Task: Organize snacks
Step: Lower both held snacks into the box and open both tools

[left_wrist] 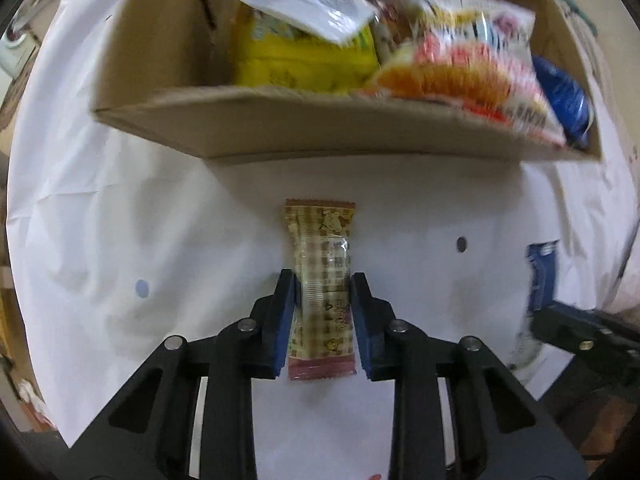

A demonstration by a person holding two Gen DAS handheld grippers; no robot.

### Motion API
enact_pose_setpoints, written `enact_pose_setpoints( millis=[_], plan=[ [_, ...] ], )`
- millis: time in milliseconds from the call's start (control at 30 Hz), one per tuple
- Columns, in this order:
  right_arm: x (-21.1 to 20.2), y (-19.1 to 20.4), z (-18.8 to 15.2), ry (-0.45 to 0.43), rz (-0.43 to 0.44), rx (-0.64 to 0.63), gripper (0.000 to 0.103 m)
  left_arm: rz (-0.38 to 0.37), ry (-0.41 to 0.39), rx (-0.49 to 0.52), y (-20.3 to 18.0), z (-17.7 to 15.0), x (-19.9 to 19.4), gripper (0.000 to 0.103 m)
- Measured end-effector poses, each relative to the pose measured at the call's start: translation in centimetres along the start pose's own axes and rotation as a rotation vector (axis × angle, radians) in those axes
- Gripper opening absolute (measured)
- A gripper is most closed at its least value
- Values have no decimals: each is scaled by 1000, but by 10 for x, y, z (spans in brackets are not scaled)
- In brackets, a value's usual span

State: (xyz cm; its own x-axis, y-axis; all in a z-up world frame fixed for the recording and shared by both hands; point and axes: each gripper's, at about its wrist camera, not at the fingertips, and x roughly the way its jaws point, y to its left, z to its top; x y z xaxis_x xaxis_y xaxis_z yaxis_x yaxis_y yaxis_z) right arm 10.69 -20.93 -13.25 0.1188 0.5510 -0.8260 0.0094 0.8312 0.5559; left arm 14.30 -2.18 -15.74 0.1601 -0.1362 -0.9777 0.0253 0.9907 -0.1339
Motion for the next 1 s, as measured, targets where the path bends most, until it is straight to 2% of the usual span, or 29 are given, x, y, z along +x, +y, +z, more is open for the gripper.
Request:
enact_pose_setpoints(
  millis=[133,333,433,533,633,700,867,1000],
  plan=[
    [-1,3,1,-11,10,-2,17,33,-24,20,-4,-3,-7,22],
    [-6,22,-1,-7,39,-70,17,-26,-78,-44,5,-19,-45,22],
    [-12,34,-2,-20,72,-107,17,-43,-143,-47,4,-29,-73,22],
    [-28,48,1,-70,108,-147,17,-57,-214,-55,5,-30,-99,22],
    [-49,58,11,-145,137,-164,17,-51,-313,-51,8,-18,-129,22],
    [-61,62,23,-193,126,-171,17,-38,-360,-40,9,-5,-140,22],
    [-73,65,50,-273,29,-170,17,-33,-398,-47,23,28,-151,22],
    [-74,65,70,-314,-6,-164,17,-19,-427,-28,19,43,-146,22]
  ],
)
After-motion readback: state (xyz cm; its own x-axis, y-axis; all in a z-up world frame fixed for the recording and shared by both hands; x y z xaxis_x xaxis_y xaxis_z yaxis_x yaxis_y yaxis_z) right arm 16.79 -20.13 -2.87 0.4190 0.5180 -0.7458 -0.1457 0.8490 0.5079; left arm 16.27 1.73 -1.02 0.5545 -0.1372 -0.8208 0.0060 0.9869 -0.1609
